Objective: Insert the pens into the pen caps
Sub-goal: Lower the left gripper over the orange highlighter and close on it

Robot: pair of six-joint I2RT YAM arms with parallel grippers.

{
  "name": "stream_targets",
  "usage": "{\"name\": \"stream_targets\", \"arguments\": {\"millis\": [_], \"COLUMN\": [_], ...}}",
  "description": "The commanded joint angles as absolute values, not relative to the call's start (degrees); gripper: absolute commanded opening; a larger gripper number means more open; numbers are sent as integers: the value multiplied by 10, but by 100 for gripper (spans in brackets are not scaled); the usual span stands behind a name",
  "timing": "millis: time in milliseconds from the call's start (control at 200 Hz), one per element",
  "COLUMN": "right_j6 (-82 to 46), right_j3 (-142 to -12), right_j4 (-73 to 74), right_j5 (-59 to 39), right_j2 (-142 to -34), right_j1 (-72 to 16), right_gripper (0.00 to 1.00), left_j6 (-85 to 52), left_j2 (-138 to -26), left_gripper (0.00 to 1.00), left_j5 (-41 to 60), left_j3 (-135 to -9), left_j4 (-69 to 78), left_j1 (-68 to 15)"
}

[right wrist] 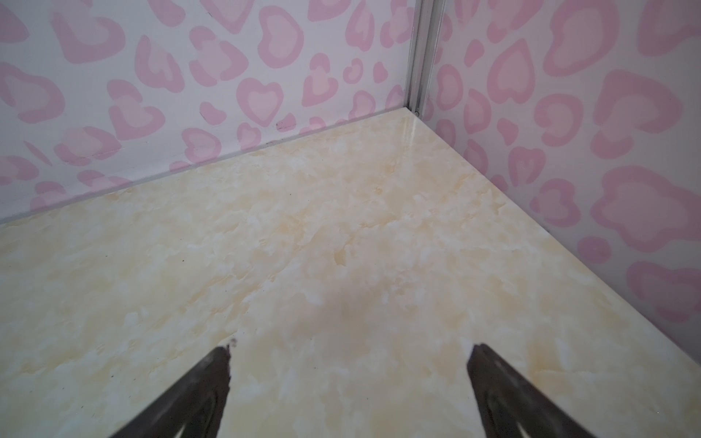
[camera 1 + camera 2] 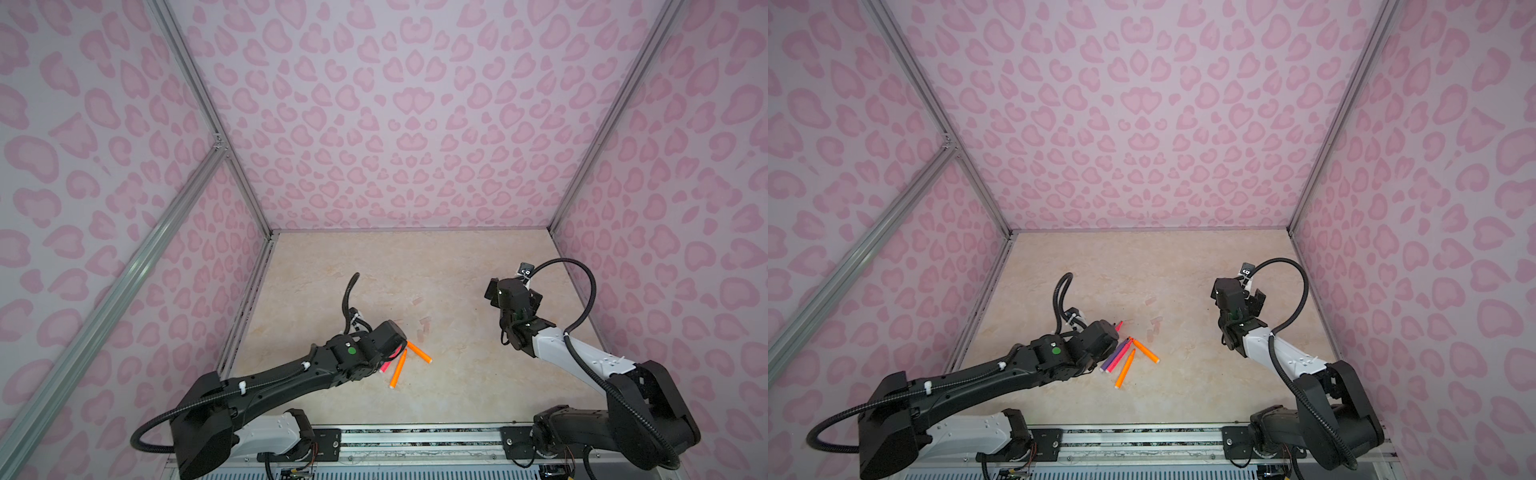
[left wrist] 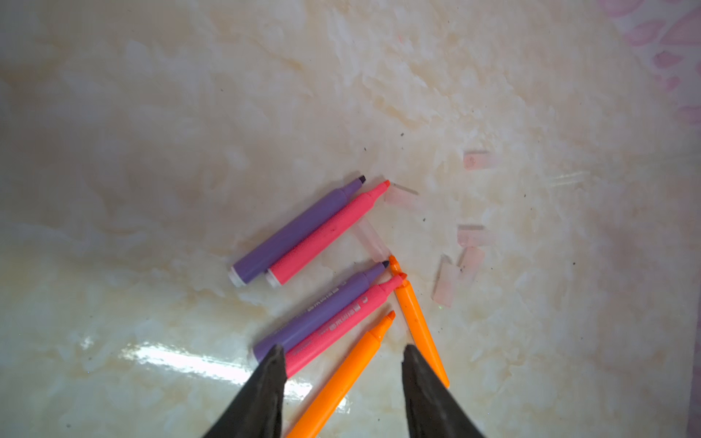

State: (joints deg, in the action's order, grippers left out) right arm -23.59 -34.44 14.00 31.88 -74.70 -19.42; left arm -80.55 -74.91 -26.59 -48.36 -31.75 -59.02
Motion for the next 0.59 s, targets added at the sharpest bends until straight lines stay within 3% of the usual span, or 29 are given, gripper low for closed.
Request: {"name": "stream_targets", "arguments": {"millis": [0,260,590], "right_j6": [-244,-254,-253], "right_j3": [-330,-329,-347], "right_j4": [147,128,117], "right_j5": [313,279,277], "right_j2": [-736,-733,-752], "right_j1": [-192,-182,-181], "right_gripper": [98,98,98], "left_j6": [-847,-844,-877], "left_j2": [-836,-1030,-1088], "left_gripper": [51,50,53], "left_j5": [-287,-222,-219], "left_j3": [-548,-688,-708], "left_j4": [-327,-328,-353], "left_j1": [-635,-678,-678]}}
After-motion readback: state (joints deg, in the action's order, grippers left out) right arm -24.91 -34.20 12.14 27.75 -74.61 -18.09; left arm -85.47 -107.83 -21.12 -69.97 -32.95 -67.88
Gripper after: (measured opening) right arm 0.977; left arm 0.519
